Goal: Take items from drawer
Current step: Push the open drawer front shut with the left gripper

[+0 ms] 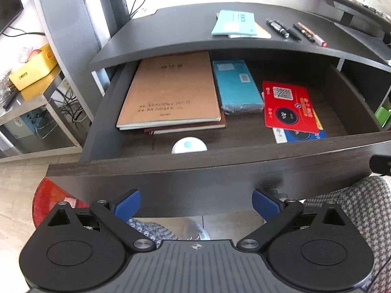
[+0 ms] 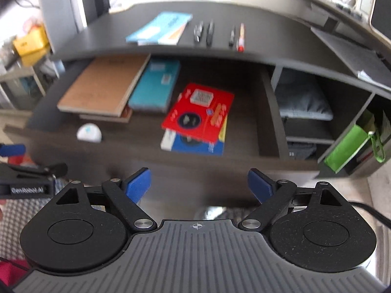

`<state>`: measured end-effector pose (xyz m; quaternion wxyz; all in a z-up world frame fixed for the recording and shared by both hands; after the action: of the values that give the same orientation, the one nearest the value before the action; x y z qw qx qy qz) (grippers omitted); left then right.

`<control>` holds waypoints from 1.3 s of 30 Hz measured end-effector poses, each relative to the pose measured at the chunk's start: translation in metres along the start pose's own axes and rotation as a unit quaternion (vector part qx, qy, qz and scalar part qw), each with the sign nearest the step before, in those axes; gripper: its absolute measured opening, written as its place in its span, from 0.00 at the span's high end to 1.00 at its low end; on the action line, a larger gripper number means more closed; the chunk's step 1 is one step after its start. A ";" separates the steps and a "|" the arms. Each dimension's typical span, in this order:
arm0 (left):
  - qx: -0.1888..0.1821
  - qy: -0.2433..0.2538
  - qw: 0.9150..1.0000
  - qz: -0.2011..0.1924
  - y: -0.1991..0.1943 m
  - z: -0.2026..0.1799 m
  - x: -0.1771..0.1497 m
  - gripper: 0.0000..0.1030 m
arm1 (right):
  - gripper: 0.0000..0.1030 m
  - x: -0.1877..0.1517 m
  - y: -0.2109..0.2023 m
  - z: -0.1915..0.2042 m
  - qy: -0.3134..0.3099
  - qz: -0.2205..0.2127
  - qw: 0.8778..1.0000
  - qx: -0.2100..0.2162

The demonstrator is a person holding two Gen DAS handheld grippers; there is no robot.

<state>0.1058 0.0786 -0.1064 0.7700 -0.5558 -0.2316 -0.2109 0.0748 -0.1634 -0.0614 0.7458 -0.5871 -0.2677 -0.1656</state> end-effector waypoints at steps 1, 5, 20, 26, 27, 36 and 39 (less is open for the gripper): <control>0.003 -0.003 1.000 0.002 0.002 0.001 0.000 0.04 | 0.12 -0.002 0.002 -0.003 0.005 0.005 1.000 -0.002; 0.017 -0.016 1.000 0.012 0.010 0.005 -0.002 0.04 | 0.12 -0.004 0.013 -0.017 0.029 0.012 0.999 -0.006; 0.028 -0.032 0.998 0.035 0.023 0.003 -0.004 0.03 | 0.12 -0.001 0.051 -0.018 0.021 0.051 0.998 -0.018; 0.024 -0.039 0.998 0.042 0.025 0.003 -0.005 0.03 | 0.12 0.007 0.057 -0.023 0.041 0.049 0.998 -0.020; 0.024 -0.040 0.998 0.042 0.024 0.002 -0.007 0.03 | 0.12 0.007 0.058 -0.023 0.041 0.050 0.998 -0.019; 0.029 -0.041 0.998 0.035 0.026 -0.006 -0.003 0.03 | 0.12 0.017 0.065 -0.024 0.042 0.049 0.998 -0.025; 0.028 -0.041 0.998 0.036 0.029 -0.009 0.002 0.03 | 0.12 0.020 0.068 -0.024 0.041 0.046 0.998 -0.027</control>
<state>0.1255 0.0780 -0.1299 0.7821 -0.5504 -0.2487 -0.1536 0.1339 -0.1683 -0.1076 0.7470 -0.6113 -0.2051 -0.1620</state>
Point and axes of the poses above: each gripper's, at about its wrist camera, not at the fingertips, and y roughly the way its jaws point, z to its left, x to its top, the point moved 8 cm from there along y, roughly the way its jaws point, and after that the axes turned 14 degrees about x, right-handed, at the moved point
